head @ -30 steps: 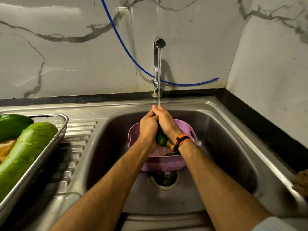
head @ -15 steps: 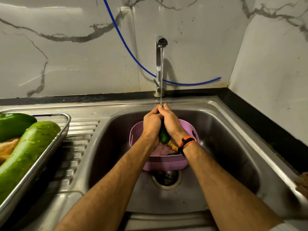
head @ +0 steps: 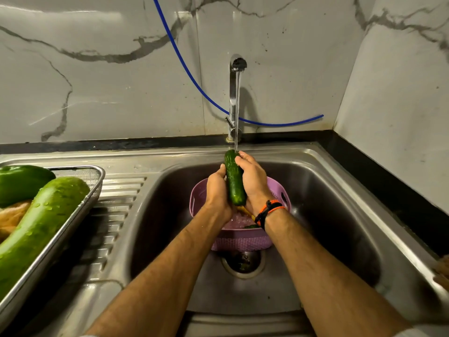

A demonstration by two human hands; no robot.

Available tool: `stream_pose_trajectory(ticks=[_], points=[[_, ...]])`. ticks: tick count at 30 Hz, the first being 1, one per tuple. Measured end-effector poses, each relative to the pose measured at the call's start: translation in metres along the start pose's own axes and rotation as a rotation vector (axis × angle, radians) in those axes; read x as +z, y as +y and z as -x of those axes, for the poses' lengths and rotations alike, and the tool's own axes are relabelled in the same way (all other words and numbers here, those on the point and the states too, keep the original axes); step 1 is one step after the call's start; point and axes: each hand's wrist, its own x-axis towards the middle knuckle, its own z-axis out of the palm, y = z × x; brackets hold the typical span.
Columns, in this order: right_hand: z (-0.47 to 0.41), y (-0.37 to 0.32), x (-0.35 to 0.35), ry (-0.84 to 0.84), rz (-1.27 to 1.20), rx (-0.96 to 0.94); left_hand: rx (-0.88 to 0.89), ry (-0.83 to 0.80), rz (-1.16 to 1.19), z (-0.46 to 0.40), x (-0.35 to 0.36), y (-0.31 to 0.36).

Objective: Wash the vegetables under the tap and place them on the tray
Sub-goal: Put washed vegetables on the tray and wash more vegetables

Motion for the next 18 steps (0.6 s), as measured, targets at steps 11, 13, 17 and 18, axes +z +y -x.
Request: stream_pose_trajectory(ticks=[11, 13, 17, 18], points=[[0.000, 0.008, -0.005, -0.140, 0.539, -0.141, 0.101, -0.081, -0.073, -0.010, 0.002, 0.006], [-0.002, 0.006, -0.002, -0.169, 0.508, -0.103, 0.094, -0.114, -0.019, -0.006, 0.004, 0.003], [-0.004, 0.000, -0.009, -0.125, 0.421, -0.089, 0.176, -0.113, -0.103, -0.007, 0.005, -0.004], [-0.004, 0.003, -0.009, -0.141, 0.443, -0.096, 0.195, -0.080, -0.102, -0.011, 0.005, -0.002]])
